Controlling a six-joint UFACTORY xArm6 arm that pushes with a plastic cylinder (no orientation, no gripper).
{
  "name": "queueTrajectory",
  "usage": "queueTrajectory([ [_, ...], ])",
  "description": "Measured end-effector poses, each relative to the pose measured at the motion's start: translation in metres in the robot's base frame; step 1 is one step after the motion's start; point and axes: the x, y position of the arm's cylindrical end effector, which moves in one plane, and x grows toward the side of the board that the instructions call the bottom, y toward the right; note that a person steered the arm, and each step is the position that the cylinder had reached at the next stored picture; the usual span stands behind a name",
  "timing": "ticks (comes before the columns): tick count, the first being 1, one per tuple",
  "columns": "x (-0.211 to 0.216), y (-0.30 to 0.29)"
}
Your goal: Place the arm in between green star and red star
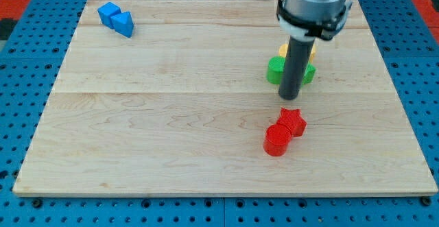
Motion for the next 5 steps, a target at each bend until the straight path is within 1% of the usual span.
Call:
queueTrajectory([
  [1,0.011,-0.020],
  [2,0.007,0.031],
  [3,0.003,0.041],
  [5,-0.001,0.041],
])
